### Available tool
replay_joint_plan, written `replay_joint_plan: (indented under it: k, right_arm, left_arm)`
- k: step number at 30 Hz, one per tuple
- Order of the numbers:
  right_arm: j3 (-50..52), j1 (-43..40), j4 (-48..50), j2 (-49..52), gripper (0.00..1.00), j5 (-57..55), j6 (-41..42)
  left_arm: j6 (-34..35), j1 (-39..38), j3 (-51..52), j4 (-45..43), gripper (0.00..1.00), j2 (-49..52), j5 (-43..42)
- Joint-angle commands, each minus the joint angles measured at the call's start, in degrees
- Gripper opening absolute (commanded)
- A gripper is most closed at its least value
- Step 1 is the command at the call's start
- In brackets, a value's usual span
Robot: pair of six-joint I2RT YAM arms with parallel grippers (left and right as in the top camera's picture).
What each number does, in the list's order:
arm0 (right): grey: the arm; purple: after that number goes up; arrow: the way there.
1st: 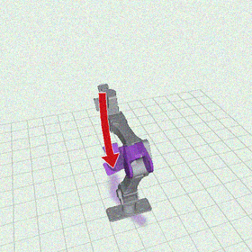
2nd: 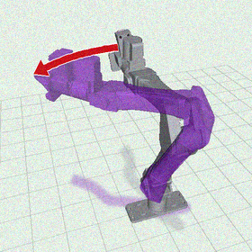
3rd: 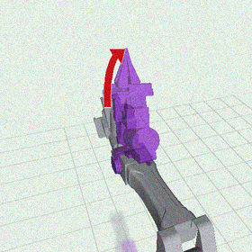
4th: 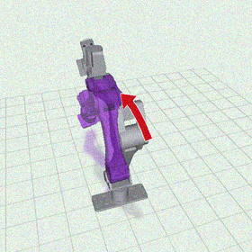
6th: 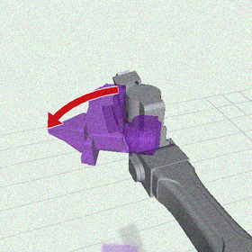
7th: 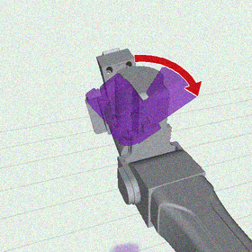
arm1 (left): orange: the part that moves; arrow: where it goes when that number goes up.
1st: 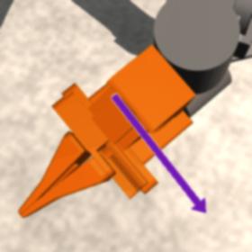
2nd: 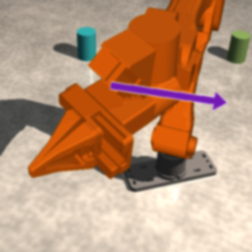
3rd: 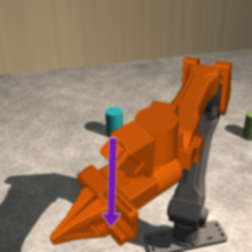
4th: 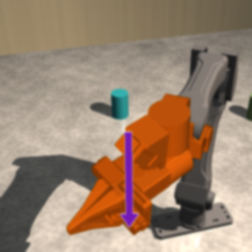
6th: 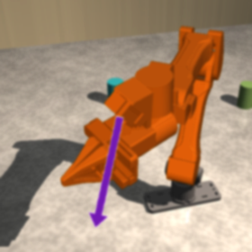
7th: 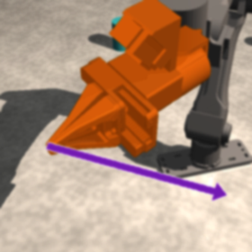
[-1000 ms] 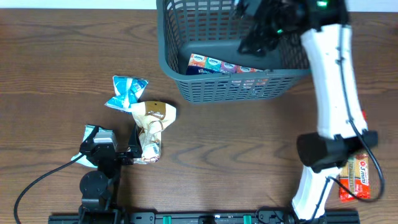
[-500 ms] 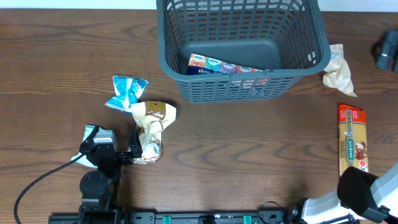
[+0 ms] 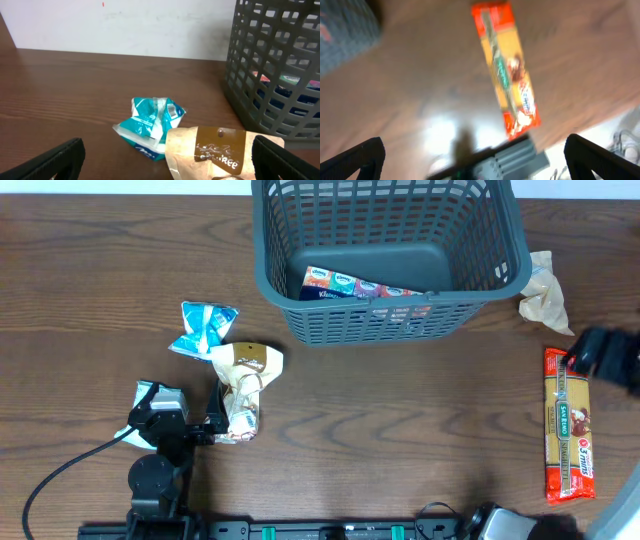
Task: Pack container
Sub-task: 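Withdraw the right gripper from the basket toward the spaghetti package, then lower the right gripper onto the red spaghetti package and align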
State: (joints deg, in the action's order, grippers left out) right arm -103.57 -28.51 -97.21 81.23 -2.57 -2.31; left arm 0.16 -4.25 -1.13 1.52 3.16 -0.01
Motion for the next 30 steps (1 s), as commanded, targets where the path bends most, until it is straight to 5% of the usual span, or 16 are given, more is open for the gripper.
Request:
replay_joint_plan:
  k: [1, 7, 14, 20, 24, 26, 30]
  right_arm:
    - [9.0, -0.7, 0.2, -6.1, 0.97, -0.3, 0.2]
    - [24.5, -0.7, 10.5, -14.0, 0.99, -4.2, -3.1]
    - [37.9, -3.2, 26.4, -12.1, 0.99, -3.5, -10.6]
    - [39.7, -5.6, 34.8, -4.5, 0.95, 14.9, -25.3]
    - [39.7, -5.7, 36.5, 0.1, 0.88, 11.8, -27.6]
    - [39.7, -5.7, 36.8, 1.4, 0.99, 9.8, -27.6]
    - [39.7, -5.7, 38.5, 1.3, 0.99, 5.7, -27.8]
  left_arm:
    - [-0.4, -0.2, 0.9, 2.6, 0.98, -0.4, 1.1]
    - [-0.4, -0.2, 0.9, 2.6, 0.99, -0.4, 1.0]
    - [-0.5, -0.2, 0.9, 2.6, 0.99, -0.4, 1.1]
    - [-0.5, -0.2, 0.9, 2.6, 0.99, -0.4, 1.1]
    - [-0.5, -0.2, 0.9, 2.6, 0.99, -0.4, 1.1]
    - [-0.5, -0.2, 0.9, 2.6, 0.99, -0.4, 1.1]
    - [-0.5, -0.2, 0.9, 2.6, 0.99, -0.4, 1.1]
